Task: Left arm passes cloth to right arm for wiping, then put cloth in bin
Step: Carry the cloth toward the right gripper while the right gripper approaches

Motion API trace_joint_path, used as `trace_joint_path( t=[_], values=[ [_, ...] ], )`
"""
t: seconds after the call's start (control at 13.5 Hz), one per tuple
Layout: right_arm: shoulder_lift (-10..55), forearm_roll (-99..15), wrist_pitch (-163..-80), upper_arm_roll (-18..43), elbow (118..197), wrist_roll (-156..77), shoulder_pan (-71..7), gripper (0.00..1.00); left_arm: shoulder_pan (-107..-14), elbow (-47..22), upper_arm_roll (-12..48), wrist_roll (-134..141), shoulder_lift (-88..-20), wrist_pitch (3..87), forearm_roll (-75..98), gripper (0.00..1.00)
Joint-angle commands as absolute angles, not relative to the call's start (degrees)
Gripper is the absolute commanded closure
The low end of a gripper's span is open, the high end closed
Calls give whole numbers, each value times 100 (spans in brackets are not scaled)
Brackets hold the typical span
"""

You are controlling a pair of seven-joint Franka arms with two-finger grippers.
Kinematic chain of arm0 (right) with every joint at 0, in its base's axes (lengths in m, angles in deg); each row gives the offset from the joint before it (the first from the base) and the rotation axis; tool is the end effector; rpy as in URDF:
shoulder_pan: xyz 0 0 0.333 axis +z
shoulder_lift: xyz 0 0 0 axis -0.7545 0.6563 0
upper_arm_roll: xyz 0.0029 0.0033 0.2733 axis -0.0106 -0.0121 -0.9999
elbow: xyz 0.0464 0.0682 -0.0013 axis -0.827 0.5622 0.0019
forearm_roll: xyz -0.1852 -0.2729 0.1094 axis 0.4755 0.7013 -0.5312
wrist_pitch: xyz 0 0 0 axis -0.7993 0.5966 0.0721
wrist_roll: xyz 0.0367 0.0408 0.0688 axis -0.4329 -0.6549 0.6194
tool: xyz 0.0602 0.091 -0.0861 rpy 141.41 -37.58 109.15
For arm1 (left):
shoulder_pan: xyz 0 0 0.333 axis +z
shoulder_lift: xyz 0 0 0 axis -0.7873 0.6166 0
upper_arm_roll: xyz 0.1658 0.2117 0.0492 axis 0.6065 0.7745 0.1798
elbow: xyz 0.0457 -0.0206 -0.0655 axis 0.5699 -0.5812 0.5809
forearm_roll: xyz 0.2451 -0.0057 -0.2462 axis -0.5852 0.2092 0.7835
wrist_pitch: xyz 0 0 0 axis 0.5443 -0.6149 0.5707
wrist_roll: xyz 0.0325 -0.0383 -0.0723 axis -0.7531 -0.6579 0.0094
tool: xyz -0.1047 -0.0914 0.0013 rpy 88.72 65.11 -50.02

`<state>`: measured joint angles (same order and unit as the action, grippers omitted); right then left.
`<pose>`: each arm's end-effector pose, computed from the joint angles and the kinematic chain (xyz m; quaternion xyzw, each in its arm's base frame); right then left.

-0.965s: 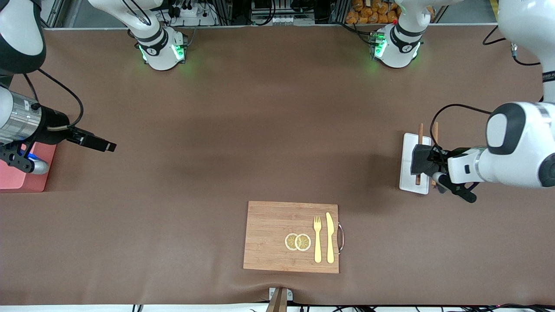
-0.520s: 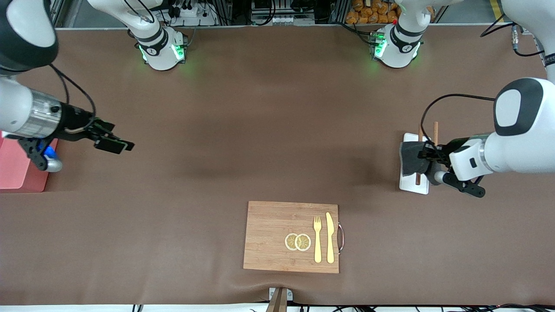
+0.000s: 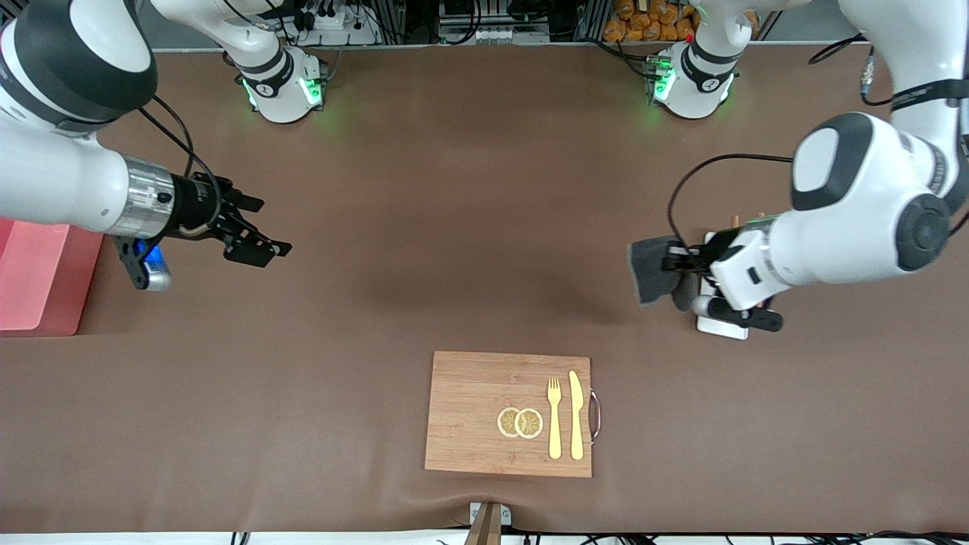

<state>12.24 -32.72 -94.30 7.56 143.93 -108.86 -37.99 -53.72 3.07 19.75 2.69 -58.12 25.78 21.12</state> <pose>0.5321 0.1643 0.4774 -0.8542 0.4532 0.2140 0.1383 0.5577 -0.2052 0.4153 0.9742 -0.0562 -0.1044 0.1920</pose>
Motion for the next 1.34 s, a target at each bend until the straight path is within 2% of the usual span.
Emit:
trace_joint_path(
  t=[0.0, 0.37, 0.67, 0.82, 1.19, 1.26],
  values=[
    [1594, -3718, -9411, 795, 14268, -11617, -3502, 0, -5781, 422, 1958, -482, -5723, 3124, 2638, 100],
    [1981, -4017, -10244, 795, 14277, -12821, -2799, 0, -6984, 616, 1967, -2143, -5276, 4915, 3202, 100],
    [2219, -4754, -10474, 795, 14286, -13061, -2754, 0, -7794, 625, 1967, -2945, -4985, 6499, 3203, 100],
    [2359, -4773, -10649, 795, 14320, -13122, -2666, 0, -7979, 616, 1976, -3034, -4906, 6791, 3203, 100],
    [2614, -4721, -11351, 795, 14373, -13289, -2473, 0, -8076, 616, 1967, -3078, -4923, 6792, 3194, 100],
    [2650, -4755, -11588, 795, 14382, -13298, -2272, 11, -8085, 616, 1967, -3078, -4923, 6792, 3194, 100]
  ],
)
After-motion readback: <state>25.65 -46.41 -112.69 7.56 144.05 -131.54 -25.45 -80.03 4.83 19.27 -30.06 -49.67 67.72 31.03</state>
